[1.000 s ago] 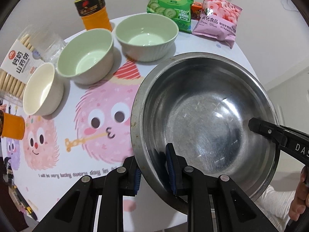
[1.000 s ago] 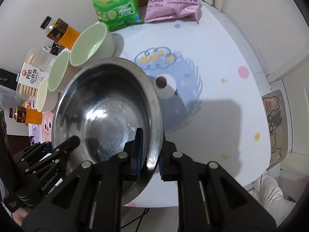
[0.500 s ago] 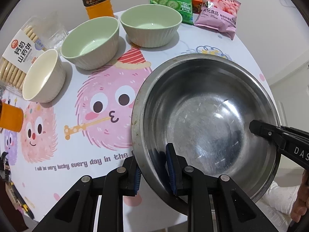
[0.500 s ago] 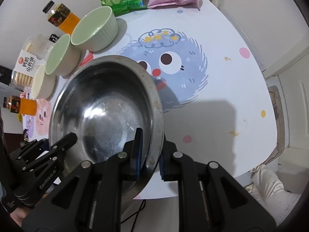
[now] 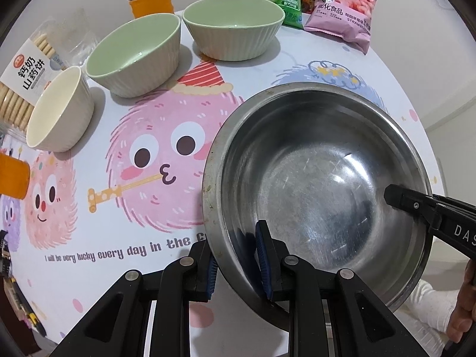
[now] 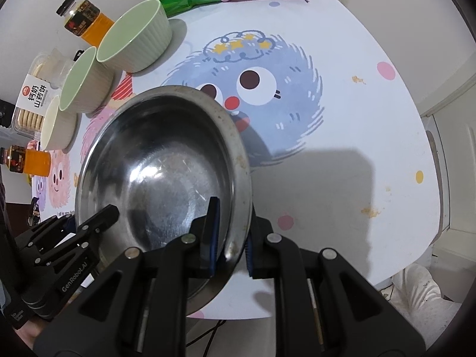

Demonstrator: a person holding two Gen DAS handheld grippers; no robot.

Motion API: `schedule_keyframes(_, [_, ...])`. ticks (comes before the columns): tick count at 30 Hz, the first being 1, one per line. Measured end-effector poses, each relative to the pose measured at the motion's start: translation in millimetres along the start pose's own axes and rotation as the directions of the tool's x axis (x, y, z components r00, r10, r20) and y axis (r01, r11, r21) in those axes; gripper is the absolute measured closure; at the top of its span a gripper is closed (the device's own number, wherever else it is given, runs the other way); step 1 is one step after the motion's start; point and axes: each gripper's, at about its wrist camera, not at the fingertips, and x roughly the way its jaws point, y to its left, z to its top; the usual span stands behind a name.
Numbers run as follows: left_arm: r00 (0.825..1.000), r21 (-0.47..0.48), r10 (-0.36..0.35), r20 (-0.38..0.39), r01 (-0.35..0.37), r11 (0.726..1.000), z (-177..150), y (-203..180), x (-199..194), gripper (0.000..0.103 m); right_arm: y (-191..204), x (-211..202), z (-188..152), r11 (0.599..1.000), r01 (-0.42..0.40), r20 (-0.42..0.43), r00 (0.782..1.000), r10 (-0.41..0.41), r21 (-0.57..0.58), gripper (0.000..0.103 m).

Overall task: Organize plates and bowls
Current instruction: 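Carry the stacked steel bowls with both grippers beside the snack bags, release, then withdraw both grippers and move them to a pale green bowl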

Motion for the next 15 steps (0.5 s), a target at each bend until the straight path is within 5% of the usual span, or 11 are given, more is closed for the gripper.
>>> schedule_keyframes(4, [0.999,-0.010,-0.010,-0.033,0.010,1.000,-1.5,2.1,6.8,0.071,-2.5,4.0,-1.4,1.000,-0.004,-0.014,1.000,0.004,-0.004,0.084])
schedule_keyframes(6, [0.998,-0.023,-0.040,-0.053,0.039,0.999,-2.8,4.9,9.5,0.038,-2.8,5.2,-2.4,1.000,-0.006,-0.022,1.000,0.006,-0.004,0.083])
schedule_keyframes(7, [0.997,-0.030,-0.049,-0.057,0.047,0.998,-3.6,6.6,9.7,0.013,-2.2,6.0,-2.9,1.000,0.001,-0.027,1.000,-0.001,-0.004,0.081])
schedule_keyframes(8, [0.997,-0.035,-0.056,-0.055,0.054,0.998,-4.4,8.6,8.5,0.004,-2.0,5.5,-3.4,1.000,0.008,-0.031,0.999,-0.008,-0.004,0.077])
schedule_keyframes(13, [0.997,-0.045,-0.073,-0.035,0.072,0.996,-5.6,18.9,-7.3,0.000,-2.3,-6.9,-4.8,1.000,-0.019,-0.002,1.000,0.019,0.018,0.020])
schedule_keyframes(15, [0.996,-0.058,-0.078,-0.032,0.076,0.995,-3.7,24.8,-14.2,0.000,-3.0,-15.1,-4.3,0.999,-0.024,0.010,1.000,0.023,0.032,0.016])
